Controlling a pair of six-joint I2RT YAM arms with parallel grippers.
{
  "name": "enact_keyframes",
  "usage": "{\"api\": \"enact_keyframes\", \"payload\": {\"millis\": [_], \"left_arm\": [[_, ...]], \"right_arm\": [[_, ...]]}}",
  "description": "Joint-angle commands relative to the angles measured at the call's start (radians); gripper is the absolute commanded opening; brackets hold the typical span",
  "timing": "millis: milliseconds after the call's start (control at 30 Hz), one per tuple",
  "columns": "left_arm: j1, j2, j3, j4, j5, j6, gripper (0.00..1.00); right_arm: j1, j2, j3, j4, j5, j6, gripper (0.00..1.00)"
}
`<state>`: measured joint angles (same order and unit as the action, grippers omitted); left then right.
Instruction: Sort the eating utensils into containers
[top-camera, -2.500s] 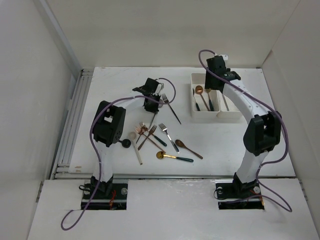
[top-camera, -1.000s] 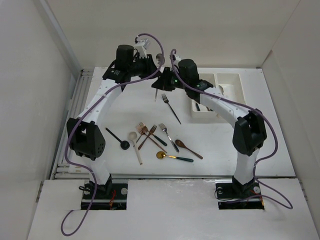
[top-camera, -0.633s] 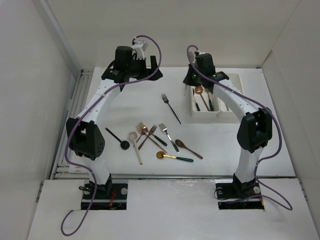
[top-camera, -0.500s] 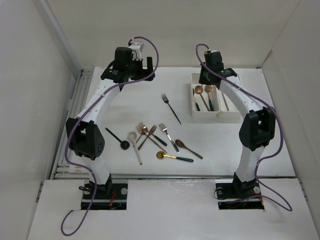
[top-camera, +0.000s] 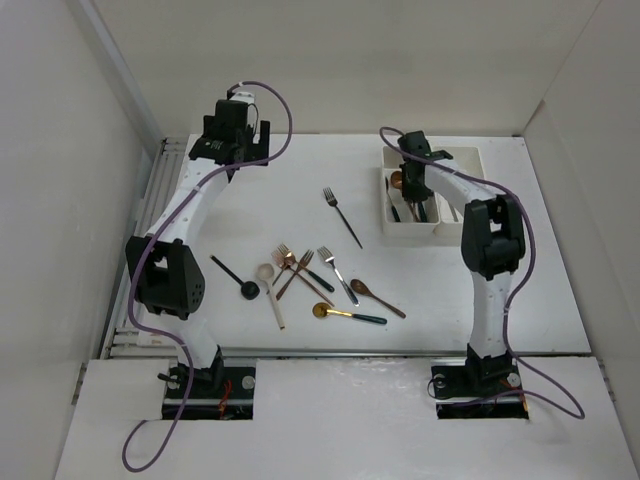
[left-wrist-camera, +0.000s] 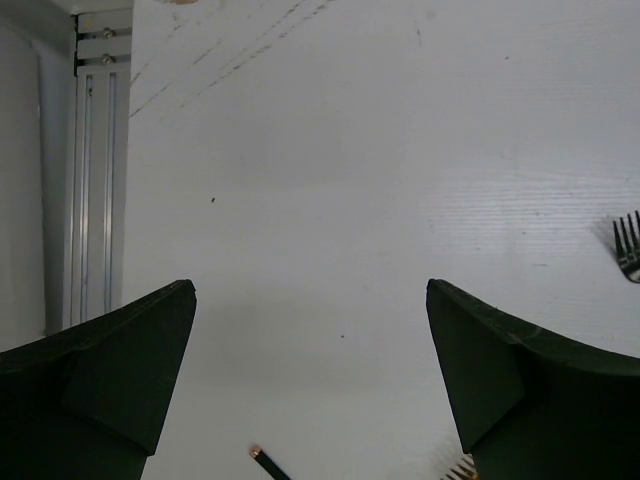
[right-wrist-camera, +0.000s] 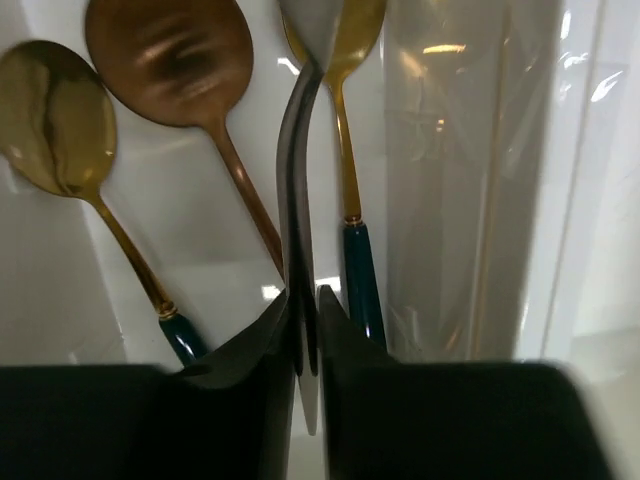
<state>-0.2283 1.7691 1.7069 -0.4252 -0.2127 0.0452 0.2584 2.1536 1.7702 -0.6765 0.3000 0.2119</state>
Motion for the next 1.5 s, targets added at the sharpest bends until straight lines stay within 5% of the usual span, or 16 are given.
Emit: {"api": "enact_keyframes", "payload": {"millis": [0,100,267,500,700,933,1133,1233,1300,1467], "left_arm": [[0.006,-0.075,-0.021,-0.001,-0.057,0.039,1.00],[0.015,-0.076,-0.032,-0.001,-0.057,0.039,1.00],[0.015,-0.085,-0.032,-0.001,-0.057,0.039,1.00],[0.015,-0.085,-0.032,-0.001,-0.057,0.039,1.00],[0.015,-0.096,-0.050,-0.001,-0.077,0.048,1.00],[0.024,-0.117,-0.072,-0.001,-0.077,0.048,1.00],[0.024,-0.117,-0.072,0.008,-0.077,0.058,1.00],[0.033,-0.117,-0.081,0.008,-0.077,0.058,1.00],[0.033,-0.117,-0.081,0.008,-0.077,0.058,1.00],[0.033,-0.108,-0.081,0.008,-0.077,0.058,1.00]], "right_arm": [[0.005,-0.028,0.080,-0.021,0.022,-0.012,0.27],[0.005,-0.050,0.080,-0.031,0.022,-0.012,0.45],[0.019,-0.145,0.080,-0.041,0.033,-0.022,0.53],[0.254,-0.256,0.002,0.092,-0.006,-0.032,0.71],[0.349,-0.007,0.213,-0.027,-0.048,-0.033,0.95],[0.349,0.181,0.331,-0.041,-0.091,-0.014,0.95],[0.349,0.296,0.383,-0.106,-0.091,-0.014,0.83],[0.349,0.308,0.358,-0.106,-0.091,-0.014,0.56],[0.349,0.318,0.357,-0.106,-0.101,-0.005,0.27],[0.349,0.305,0.347,-0.126,-0.101,-0.005,0.00]]}}
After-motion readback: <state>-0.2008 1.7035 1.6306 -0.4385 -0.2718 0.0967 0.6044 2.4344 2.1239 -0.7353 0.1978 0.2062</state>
